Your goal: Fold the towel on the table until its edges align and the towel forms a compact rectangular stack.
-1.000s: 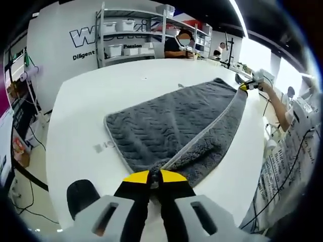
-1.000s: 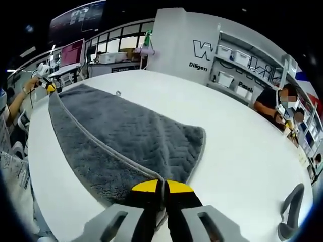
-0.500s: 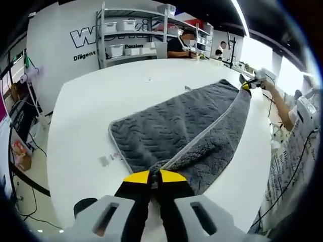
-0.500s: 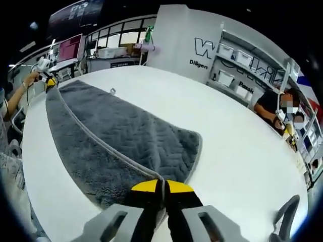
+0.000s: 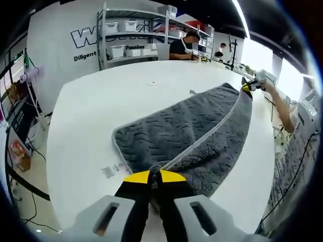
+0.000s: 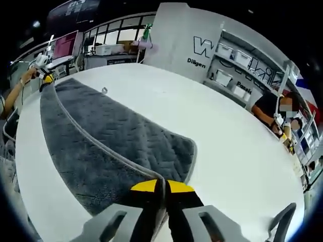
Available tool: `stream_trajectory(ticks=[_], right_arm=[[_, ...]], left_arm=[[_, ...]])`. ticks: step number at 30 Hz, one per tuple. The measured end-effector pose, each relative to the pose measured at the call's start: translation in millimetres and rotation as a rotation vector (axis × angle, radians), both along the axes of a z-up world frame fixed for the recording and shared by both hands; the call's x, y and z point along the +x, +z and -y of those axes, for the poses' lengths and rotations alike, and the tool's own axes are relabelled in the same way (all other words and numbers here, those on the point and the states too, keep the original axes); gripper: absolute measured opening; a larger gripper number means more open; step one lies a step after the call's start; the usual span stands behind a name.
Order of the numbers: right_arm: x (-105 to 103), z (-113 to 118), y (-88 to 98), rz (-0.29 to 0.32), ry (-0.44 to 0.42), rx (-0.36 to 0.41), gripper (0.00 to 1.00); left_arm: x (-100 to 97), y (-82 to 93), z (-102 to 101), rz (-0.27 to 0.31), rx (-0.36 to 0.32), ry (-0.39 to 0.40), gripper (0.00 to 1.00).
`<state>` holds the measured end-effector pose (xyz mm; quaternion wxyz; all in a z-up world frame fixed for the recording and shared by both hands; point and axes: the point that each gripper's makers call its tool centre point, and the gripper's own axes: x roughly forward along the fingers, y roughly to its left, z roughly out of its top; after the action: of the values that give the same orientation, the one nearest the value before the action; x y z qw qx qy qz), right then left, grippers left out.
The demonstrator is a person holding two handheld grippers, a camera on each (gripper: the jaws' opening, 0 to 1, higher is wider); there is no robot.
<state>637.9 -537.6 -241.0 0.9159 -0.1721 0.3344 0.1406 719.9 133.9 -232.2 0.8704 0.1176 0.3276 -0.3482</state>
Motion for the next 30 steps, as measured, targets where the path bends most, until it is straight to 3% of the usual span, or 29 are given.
stream_trajectory(ticks=[20,30], right_arm=[[36.8,2.1,2.7,0.044,-0.013,0.002,0.04],[56.6,5.3,18.1,0.125,-0.045,0.011,0.03]], left_arm=[[35.1,10.4,-2.9,0.053,-0.031,0.045,0.06],[52.3,22.4,-1.8,0.11,-0.063,0.086,0.05]])
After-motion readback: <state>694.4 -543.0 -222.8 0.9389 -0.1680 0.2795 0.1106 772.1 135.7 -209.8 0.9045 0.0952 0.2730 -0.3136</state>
